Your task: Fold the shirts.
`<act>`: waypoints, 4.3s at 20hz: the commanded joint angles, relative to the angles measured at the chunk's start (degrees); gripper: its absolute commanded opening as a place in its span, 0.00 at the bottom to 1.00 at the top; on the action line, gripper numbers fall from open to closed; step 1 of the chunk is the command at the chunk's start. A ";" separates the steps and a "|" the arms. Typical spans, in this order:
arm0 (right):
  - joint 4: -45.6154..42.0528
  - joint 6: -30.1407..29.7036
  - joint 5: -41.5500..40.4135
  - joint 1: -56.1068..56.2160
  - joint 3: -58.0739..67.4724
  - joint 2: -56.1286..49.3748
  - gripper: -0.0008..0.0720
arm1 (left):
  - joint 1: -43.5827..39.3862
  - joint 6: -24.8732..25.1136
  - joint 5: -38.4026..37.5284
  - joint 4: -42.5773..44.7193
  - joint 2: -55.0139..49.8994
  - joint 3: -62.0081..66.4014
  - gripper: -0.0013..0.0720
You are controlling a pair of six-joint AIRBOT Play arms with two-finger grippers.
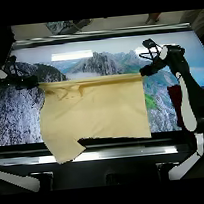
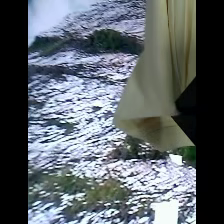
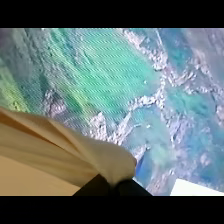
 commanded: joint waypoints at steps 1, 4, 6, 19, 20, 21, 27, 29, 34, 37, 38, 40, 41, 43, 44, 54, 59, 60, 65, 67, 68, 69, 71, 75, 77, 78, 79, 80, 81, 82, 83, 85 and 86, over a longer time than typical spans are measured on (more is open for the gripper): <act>-0.20 -1.51 14.86 0.07 0.00 -0.22 0.07 | 0.70 0.26 -12.41 3.52 -0.17 0.57 0.06; 2.14 -1.66 26.32 0.13 -1.38 -0.37 0.07 | 1.36 -1.11 -23.85 5.55 0.11 -0.68 0.06; 3.41 -1.66 28.63 0.13 -4.96 -0.37 0.07 | 1.05 -1.33 -27.34 5.55 0.11 -4.48 0.06; 6.14 -3.54 31.10 -1.07 -10.67 2.05 0.54 | 2.89 -2.84 -29.09 4.66 1.95 -9.29 0.46; 5.95 -3.61 33.59 -2.32 -10.67 3.19 0.56 | 3.78 -2.80 -30.18 4.44 3.48 -9.35 0.47; 6.14 -4.24 35.69 -4.04 -10.75 4.70 0.56 | 4.70 -2.82 -30.58 4.22 5.46 -10.19 0.50; 5.38 -6.88 30.80 -6.88 -24.68 19.19 0.56 | 10.78 0.44 -22.43 1.01 25.05 -40.65 0.71; 5.49 -8.13 28.00 -6.73 -31.41 23.78 0.56 | 13.73 2.36 -20.48 -2.05 31.47 -51.49 0.71; 4.20 -9.60 22.71 -6.84 -44.44 31.82 0.56 | 14.62 4.39 -16.83 -4.46 38.56 -65.46 0.71; 3.91 -10.49 22.34 -6.84 -48.22 32.72 0.56 | 14.62 4.94 -14.45 -6.97 38.47 -68.63 0.71; 3.69 -10.47 22.25 -6.84 -48.81 32.72 0.56 | 14.49 4.94 -13.66 -7.21 38.47 -69.20 0.71; 3.65 -10.47 22.08 -6.84 -49.03 32.72 0.56 | 13.51 4.70 -11.41 -7.23 38.45 -70.23 0.71; 3.50 -10.47 22.03 -6.84 -49.03 32.72 0.56 | 12.76 4.66 -9.77 -7.43 38.42 -70.62 0.69; 3.54 -10.01 21.99 -6.84 -49.07 32.74 0.56 | 11.08 3.37 -6.25 -7.61 38.42 -71.10 0.69; 3.54 -9.44 21.94 -6.84 -49.09 32.74 0.57 | 10.21 2.45 -4.74 -7.61 38.42 -71.17 0.62; 16.63 -8.94 12.15 -6.84 -62.97 32.72 0.79 | 8.28 2.38 -2.38 -7.56 38.51 -71.21 0.06; 19.89 -6.80 4.74 -6.78 -69.16 32.52 0.73 | 8.28 4.39 -2.80 -7.58 38.62 -71.19 0.06; 20.52 -5.64 3.02 -6.78 -69.72 32.54 0.63 | 8.28 4.79 -2.80 -7.58 38.62 -71.19 0.06; 19.54 -3.76 1.81 -6.80 -69.75 32.57 0.07 | 8.28 5.44 -2.62 -7.56 38.62 -71.19 0.06; 18.23 -5.79 3.96 -6.80 -68.83 33.07 0.06 | 8.39 6.36 -2.95 -7.54 38.62 -70.82 0.06; 17.70 -7.13 5.01 -6.80 -68.00 33.68 0.06 | 8.39 6.49 -3.69 -7.54 38.75 -69.90 0.06; 17.05 -8.70 5.60 -6.80 -66.71 34.69 0.06 | 8.39 6.73 -4.48 -7.58 39.30 -68.59 0.06; 14.91 -9.60 8.35 -6.78 -62.29 36.92 0.06 | 8.39 6.62 -5.55 -7.65 41.86 -64.30 0.06; 14.12 -9.40 10.08 -6.34 -49.48 35.76 0.06 | 6.97 3.78 -5.49 -8.28 43.08 -51.32 0.05; 11.76 -8.94 8.61 -3.85 -42.29 30.62 0.06 | 4.61 3.65 -4.57 -8.74 38.80 -44.24 0.05; 9.88 -8.15 7.76 -2.43 -38.58 26.99 0.06 | 3.19 3.63 -4.59 -8.74 35.39 -40.63 0.05; 7.93 -6.69 7.50 -1.49 -34.53 22.97 0.06 | 1.97 3.63 -4.57 -8.74 31.47 -37.00 0.05; 6.62 -5.27 7.78 -1.01 -30.05 18.62 0.06 | 1.03 3.63 -4.79 -8.70 26.88 -32.89 0.05; 6.51 -4.28 8.20 -1.03 -25.83 14.64 0.06 | 0.50 3.08 -5.18 -8.70 22.34 -28.74 0.05; 6.47 -3.41 8.83 -1.03 -22.32 11.41 0.06 | 0.44 2.05 -5.92 -8.81 18.36 -24.92 0.05; 6.40 -2.82 9.75 -1.14 -18.91 8.39 0.06 | 0.50 1.57 -7.04 -8.92 14.45 -21.11 0.05; 6.80 -2.34 10.56 -1.05 -14.93 4.17 0.06 | 0.46 1.31 -9.49 -8.92 7.96 -15.61 0.05; 7.45 -2.19 10.51 -0.96 -14.34 2.73 0.06 | 0.24 1.25 -10.01 -8.90 5.53 -14.12 0.05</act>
